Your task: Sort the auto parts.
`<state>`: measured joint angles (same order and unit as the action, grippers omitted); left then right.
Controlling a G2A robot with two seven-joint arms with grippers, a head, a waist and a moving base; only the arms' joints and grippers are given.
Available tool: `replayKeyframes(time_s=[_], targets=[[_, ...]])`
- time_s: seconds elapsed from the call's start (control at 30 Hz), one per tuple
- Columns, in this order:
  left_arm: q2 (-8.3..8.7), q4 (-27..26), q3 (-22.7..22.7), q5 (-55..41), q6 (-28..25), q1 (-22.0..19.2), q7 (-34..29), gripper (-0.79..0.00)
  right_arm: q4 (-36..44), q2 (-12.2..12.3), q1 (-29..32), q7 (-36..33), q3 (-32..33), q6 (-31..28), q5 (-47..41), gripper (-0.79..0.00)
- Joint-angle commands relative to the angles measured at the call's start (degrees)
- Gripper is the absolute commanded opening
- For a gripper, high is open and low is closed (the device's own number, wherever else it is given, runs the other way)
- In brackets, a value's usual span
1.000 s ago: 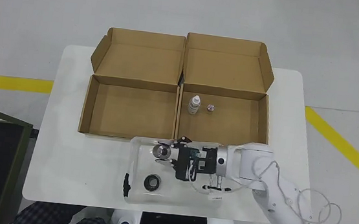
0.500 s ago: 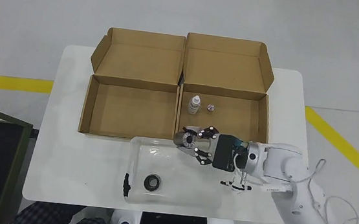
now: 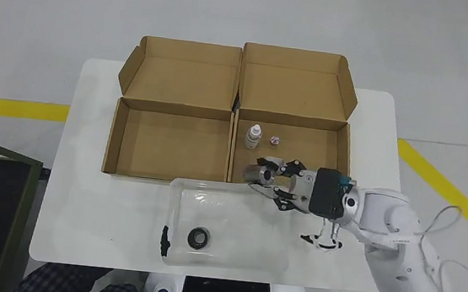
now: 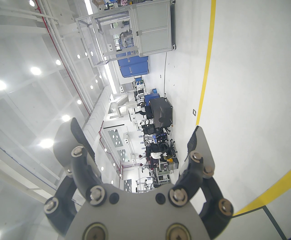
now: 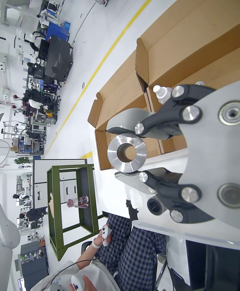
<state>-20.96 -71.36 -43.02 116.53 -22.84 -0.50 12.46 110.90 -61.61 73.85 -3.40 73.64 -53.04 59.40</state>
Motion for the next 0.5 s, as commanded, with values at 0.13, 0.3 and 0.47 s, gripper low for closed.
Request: replayKeyframes(time_s=[0.13, 0.3, 0.47], targets=[[0.00, 0.00, 0.00, 0.00, 0.00, 0.00, 0.00, 0.000, -0.06, 0.00, -0.42, -0.21, -0.50, 0.72, 0.08, -0.785], [0.00, 0.00, 0.00, 0.00, 0.00, 0.00, 0.00, 0.000, -0.12, -0.16, -1.47, -0.67, -2.07, 1.44, 0.51, -0.785], [0.00, 0.00, 0.00, 0.00, 0.00, 0.00, 0.00, 0.000, -0.73, -0.45, -3.00, -1.66, -4.47, 2.31, 1.55, -0.785]])
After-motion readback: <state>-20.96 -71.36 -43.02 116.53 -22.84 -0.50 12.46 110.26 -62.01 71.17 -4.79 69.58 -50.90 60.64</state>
